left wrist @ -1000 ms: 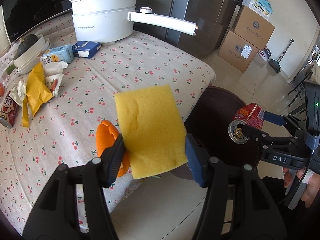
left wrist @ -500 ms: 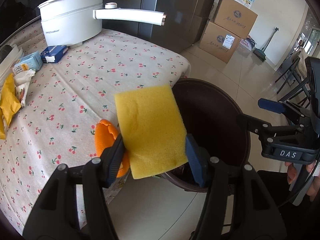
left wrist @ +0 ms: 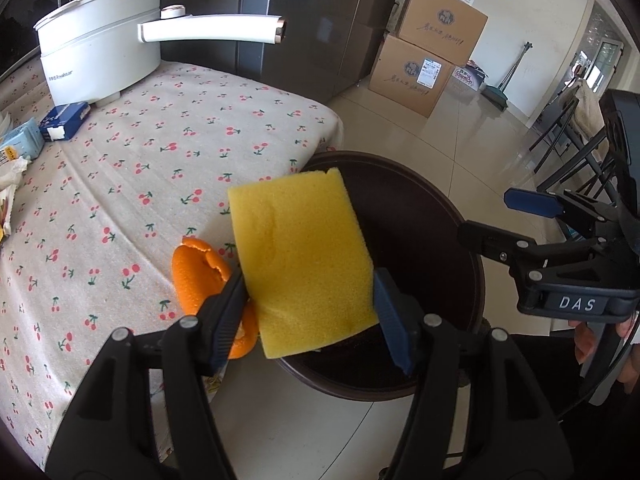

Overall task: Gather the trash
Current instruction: 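Drop the yellow sponge and orange peel into the bin with the left tool, then lower the right tool to the floor and grasp the fallen orange peel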

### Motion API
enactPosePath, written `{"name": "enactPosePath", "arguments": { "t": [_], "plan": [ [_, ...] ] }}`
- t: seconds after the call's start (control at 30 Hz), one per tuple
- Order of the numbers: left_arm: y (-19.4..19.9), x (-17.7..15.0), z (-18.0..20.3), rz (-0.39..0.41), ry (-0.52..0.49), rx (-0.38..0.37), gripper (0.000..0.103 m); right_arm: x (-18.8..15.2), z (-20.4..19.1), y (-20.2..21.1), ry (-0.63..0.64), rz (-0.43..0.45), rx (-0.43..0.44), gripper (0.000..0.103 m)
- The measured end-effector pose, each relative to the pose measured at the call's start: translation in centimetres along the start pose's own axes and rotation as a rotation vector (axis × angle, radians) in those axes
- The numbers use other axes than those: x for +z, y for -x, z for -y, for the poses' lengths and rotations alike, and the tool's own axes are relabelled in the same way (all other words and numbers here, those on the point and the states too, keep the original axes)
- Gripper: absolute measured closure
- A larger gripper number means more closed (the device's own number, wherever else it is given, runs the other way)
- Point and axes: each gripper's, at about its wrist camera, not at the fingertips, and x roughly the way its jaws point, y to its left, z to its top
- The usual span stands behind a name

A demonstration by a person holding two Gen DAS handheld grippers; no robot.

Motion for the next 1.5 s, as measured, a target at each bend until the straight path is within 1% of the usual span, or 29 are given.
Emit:
{"name": "enactPosePath", "arguments": {
  "t": [0.07, 0.1, 0.5, 0.83, 0.9, 0.97, 1.0, 1.07, 1.13, 1.23, 1.3, 1.4, 1.5],
  "plan": [
    [0.2, 0.1, -0.2, 0.012, 0.007, 0.013, 0.025, 0.1, 0.1, 0.0, -0.004, 0.0, 0.001, 0.015],
    [0.2, 0.1, -0.4, 0.016, 0.011, 0.014, 0.024, 0.1, 0.1, 0.0, -0.006, 0.0, 0.001, 0.015],
    [1.2, -0.1, -2.3, 0.009, 0.059, 0.057, 0.023, 0.2, -0.1, 0.1, -0.004, -0.001, 0.002, 0.015],
    [3.4, -1.1, -5.1, 0.008, 0.101, 0.135, 0.023, 0.4, -1.8, 0.5, 0.022, 0.01, 0.018, 0.015],
    [4.1, -1.5, -5.9, 0.005, 0.115, 0.166, 0.018, 0.2, -2.5, 0.7, 0.031, 0.015, 0.029, 0.015],
    [5.0, -2.0, -6.6, 0.008, 0.119, 0.207, 0.01, -0.3, -3.3, 1.1, 0.042, 0.019, 0.042, 0.015],
    [5.5, -2.4, -6.9, 0.009, 0.114, 0.226, 0.008, -0.6, -3.8, 1.5, 0.049, 0.022, 0.048, 0.015],
    [6.6, -3.2, -7.5, 0.011, 0.1, 0.267, 0.004, -1.8, -5.0, 2.3, 0.06, 0.03, 0.064, 0.015],
    [7.7, -4.3, -8.3, 0.003, 0.088, 0.302, 0.003, -3.5, -6.4, 3.0, 0.072, 0.037, 0.085, 0.015],
    [9.4, -6.2, -10.0, -0.022, 0.088, 0.333, 0.003, -6.9, -9.4, 3.2, 0.101, 0.038, 0.101, 0.015],
    [10.4, -7.5, -11.4, -0.035, 0.087, 0.35, 0.003, -9.6, -11.9, 2.6, 0.135, 0.028, 0.12, 0.015],
    [11.6, -9.0, -13.4, -0.034, 0.08, 0.402, 0.003, -14.3, -15.6, 0.3, 0.181, -0.033, 0.164, 0.015],
    [12.3, -10.4, -15.3, -0.036, 0.1, 0.43, 0.003, -18.7, -18.9, -4.0, 0.203, -0.141, 0.206, 0.015]
  ]
}}
